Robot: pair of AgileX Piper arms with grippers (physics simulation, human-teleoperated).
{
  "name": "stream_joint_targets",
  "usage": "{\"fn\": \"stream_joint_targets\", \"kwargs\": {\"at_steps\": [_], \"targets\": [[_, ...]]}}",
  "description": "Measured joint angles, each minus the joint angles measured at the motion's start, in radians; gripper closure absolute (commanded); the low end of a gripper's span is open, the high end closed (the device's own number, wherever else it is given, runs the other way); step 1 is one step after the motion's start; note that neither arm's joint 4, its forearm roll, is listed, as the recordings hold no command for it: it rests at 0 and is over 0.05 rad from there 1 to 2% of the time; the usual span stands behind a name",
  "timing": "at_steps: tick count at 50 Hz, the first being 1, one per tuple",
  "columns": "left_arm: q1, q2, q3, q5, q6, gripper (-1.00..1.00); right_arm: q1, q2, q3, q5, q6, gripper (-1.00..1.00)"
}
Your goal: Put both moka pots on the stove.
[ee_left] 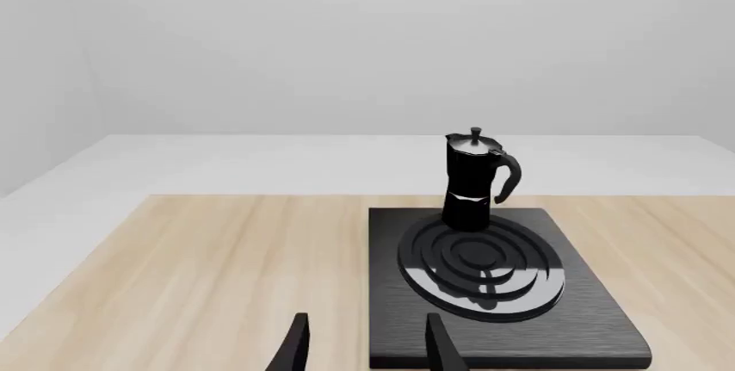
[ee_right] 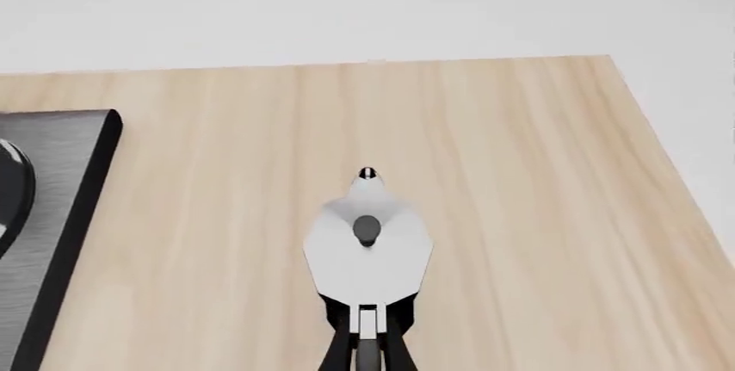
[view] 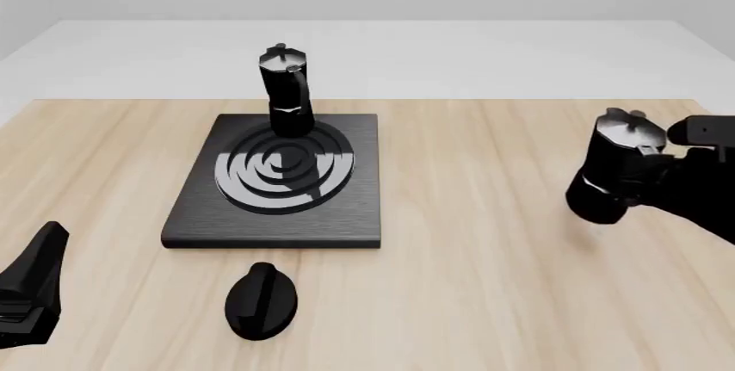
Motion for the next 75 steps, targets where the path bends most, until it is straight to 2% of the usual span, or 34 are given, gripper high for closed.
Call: {"fn": "stream_joint_targets", "kwargs": {"at_steps": [12,22,33,59,75], "targets": [[0.000,0.000,0.000,0.000,0.000,-1.00,0.045,-0.052,-0.093,0.089,-0.042,1.00],[0.000,0.000,0.000,0.000,0.000,-1.00,0.111,-0.028,-0.196,0.125,-0.066,1.00],[0.000,0.000,0.000,0.000,0.000,-1.00,0.199,0.053,-0.308,0.126,-0.083,1.00],[0.000,0.000,0.000,0.000,0.000,-1.00,0.422,0.287,-0.552,0.113,-0.080,1.00],[0.000,0.000,0.000,0.000,0.000,-1.00,0.528,0.390,-0.647,0.112,-0.076,1.00]]}}
